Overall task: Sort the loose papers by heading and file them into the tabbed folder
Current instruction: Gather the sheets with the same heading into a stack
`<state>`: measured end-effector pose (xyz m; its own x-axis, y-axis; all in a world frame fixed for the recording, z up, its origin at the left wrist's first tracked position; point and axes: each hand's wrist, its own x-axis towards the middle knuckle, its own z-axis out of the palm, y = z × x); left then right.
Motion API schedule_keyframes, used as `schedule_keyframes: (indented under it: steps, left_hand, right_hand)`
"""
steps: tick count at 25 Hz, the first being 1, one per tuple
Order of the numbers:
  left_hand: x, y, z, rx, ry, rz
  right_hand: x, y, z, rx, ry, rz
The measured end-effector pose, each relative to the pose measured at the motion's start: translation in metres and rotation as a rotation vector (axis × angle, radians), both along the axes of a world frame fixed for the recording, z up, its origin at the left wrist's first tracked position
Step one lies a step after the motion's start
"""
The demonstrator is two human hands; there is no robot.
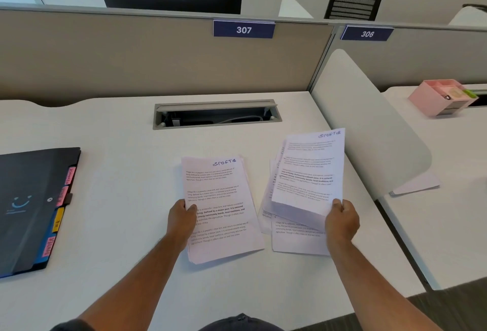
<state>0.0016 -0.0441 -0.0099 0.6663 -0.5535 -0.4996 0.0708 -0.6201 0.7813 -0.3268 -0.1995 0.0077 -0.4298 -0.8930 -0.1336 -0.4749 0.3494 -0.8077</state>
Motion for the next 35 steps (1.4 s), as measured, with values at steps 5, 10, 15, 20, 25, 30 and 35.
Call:
schedule_keyframes:
  steps: [5, 10, 15, 20, 25, 30, 35]
  left_hand:
    - [-0.001, 0.0, 0.003, 0.0, 0.022, 0.009]
    - [0.0, -0.001, 0.002, -0.046, 0.069, 0.067]
    - [-0.003, 0.0, 0.003, -0.068, 0.085, 0.076]
    - [-0.002, 0.002, 0.004, -0.04, 0.075, 0.043]
    - [-0.003, 0.003, 0.006, -0.041, 0.057, 0.022]
    - [0.0, 0.003, 0.002, -0.029, 0.034, 0.002]
    - [0.006, 0.006, 0.01, -0.063, 0.059, 0.026]
  right_hand:
    - [0.029, 0.018, 0.005, 0.087, -0.286, 0.218]
    - [0.059, 0.042, -0.009, 0.222, -0.288, 0.417]
    - [0.084, 0.072, -0.016, 0.323, -0.27, 0.521]
    - [0.095, 0.087, -0.021, 0.371, -0.213, 0.552]
    - [0.097, 0.089, -0.015, 0.379, -0.094, 0.651]
    - [0.099, 0.089, -0.018, 0.372, 0.022, 0.727]
    - [0.102, 0.082, -0.004, 0.222, 0.212, 0.709]
